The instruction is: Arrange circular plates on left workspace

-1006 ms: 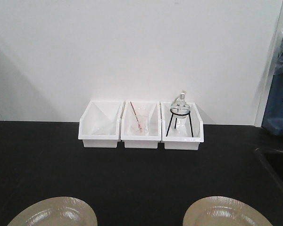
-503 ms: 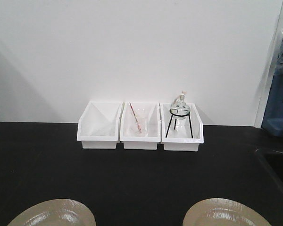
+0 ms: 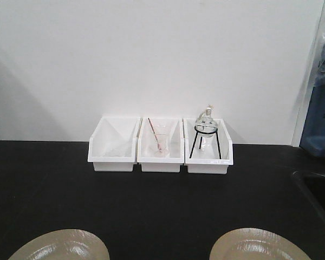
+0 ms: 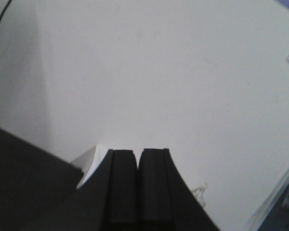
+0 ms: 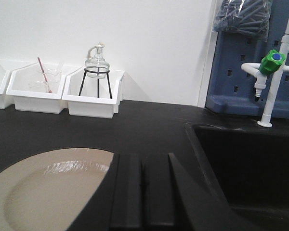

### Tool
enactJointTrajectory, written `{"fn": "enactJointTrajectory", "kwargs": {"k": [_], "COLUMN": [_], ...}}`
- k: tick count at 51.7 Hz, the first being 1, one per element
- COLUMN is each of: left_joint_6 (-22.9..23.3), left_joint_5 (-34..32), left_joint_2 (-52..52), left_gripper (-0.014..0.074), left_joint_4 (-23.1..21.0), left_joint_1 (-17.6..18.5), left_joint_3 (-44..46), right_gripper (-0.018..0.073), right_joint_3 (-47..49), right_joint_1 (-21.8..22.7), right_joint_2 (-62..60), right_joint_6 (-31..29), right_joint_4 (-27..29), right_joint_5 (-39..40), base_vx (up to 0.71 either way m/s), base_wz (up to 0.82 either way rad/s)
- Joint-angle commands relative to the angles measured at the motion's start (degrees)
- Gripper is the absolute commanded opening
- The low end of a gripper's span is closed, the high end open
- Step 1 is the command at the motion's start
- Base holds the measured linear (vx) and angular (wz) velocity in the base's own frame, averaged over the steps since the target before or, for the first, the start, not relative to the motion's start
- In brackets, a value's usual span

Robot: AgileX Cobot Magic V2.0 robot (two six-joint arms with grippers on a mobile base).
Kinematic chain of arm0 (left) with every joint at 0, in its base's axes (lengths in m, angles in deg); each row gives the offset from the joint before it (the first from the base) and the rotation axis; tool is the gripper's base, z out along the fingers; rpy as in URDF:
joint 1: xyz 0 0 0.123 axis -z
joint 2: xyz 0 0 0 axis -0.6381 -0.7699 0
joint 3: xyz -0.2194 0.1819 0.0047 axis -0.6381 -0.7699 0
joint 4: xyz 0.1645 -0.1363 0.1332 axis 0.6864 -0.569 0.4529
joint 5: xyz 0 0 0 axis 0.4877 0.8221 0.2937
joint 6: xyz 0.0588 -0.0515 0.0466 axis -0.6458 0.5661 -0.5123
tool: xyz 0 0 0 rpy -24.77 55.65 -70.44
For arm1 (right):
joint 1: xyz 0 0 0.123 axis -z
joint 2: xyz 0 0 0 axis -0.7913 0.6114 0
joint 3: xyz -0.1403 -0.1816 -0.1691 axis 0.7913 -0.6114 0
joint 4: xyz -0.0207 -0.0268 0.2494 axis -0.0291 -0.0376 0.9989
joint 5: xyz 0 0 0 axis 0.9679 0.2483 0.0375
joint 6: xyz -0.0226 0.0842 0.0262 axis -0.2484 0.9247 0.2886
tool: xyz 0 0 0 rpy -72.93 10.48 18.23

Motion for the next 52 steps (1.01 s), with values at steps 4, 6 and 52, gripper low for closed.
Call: {"fn": "enactJointTrajectory", "kwargs": {"k": [4, 6, 52], "left_joint_6": [0.30, -0.02, -38.85], "left_joint_5": [8.73, 11.32, 46.06], "left_joint_2": [-15.95, -19.66, -57.50], "left_gripper": [0.0002, 0.0002, -0.0008], "left_joint_4": [-0.40, -0.40, -18.48], "left_joint_1": [0.40, 0.40, -18.02], "left_joint_3": [12.20, 14.76, 41.87], "right_gripper": [-0.0004, -0.0004, -0.0004], "right_joint_3": [-1.05, -1.05, -1.05], "right_joint_1": [0.25, 0.25, 0.25], "right_joint_2": [-0.71, -0.71, -0.71], "right_joint_6": [-0.53, -0.53, -0.53], "right_joint_4": [-0.36, -0.36, -0.36], "right_joint_5": [4.71, 4.71, 4.71], "base_vx": [0.00, 0.00, 0.00], "base_wz": [0.00, 0.00, 0.00]}}
